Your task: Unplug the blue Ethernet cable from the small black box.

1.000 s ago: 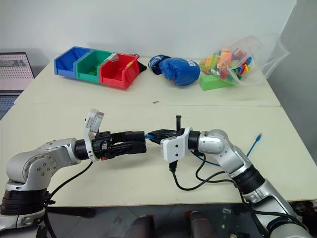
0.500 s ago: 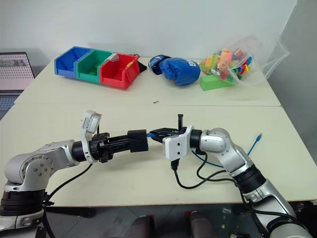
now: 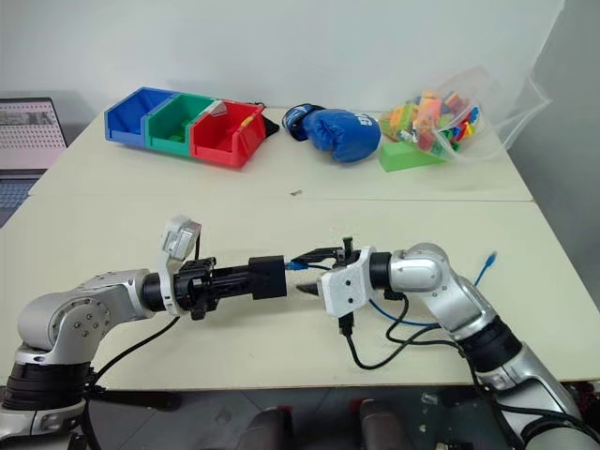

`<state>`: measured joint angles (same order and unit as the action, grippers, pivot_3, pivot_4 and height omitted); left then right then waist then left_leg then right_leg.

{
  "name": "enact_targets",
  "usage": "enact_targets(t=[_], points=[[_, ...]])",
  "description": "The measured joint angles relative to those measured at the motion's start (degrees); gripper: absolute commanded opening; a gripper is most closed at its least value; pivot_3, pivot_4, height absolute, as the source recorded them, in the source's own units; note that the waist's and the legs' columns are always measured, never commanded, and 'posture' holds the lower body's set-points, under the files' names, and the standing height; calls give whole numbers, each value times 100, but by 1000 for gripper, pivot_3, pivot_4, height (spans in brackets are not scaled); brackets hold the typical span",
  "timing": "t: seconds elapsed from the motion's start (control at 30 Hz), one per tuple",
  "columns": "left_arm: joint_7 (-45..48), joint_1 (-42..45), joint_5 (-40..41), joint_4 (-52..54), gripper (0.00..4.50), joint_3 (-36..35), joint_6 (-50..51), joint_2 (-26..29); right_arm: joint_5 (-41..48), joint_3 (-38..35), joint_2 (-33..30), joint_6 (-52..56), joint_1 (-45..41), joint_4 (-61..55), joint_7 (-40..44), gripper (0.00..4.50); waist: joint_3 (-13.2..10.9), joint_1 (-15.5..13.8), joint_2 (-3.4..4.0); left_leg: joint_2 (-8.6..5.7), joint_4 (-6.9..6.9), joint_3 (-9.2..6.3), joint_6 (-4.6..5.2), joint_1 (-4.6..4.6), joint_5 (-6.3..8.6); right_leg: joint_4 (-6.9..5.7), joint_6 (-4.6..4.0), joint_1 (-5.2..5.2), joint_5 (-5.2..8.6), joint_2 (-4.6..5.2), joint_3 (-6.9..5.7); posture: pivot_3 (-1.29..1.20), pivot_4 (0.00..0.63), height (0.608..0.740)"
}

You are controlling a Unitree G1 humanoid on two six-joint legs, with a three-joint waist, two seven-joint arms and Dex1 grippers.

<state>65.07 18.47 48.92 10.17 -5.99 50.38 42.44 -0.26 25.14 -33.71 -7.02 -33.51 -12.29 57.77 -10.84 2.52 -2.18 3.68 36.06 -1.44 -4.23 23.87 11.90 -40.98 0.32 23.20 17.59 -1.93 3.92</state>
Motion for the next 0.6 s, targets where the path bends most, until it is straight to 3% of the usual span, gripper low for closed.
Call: enact_targets(t=[0.2, 0.33, 0.6], points=[[550, -5, -474, -10, 780, 227, -739, 122, 2053, -800, -174, 2828, 136, -1208, 162, 2858, -1, -10, 1, 1, 0, -2, 1, -1, 0, 0, 11, -1, 7, -1, 2, 0, 150, 740], [900, -5, -597, -22, 780, 334, -1182, 37, 3424, -1417, 350, 4652, 365, -1352, -632, 2858, 0, -12, 1, 1, 0, -1, 1, 1, 0, 0, 11, -1, 7, -1, 6, 0, 150, 740], [1155, -4, -608, -90, 780, 336, -1320, 21, 4637, -1893, 940, 6115, 608, -1246, -1491, 2858, -1, 0, 2, 1, -1, 0, 2, 1, 1, 1, 26, 1, 15, -3, 4, 0, 150, 740]])
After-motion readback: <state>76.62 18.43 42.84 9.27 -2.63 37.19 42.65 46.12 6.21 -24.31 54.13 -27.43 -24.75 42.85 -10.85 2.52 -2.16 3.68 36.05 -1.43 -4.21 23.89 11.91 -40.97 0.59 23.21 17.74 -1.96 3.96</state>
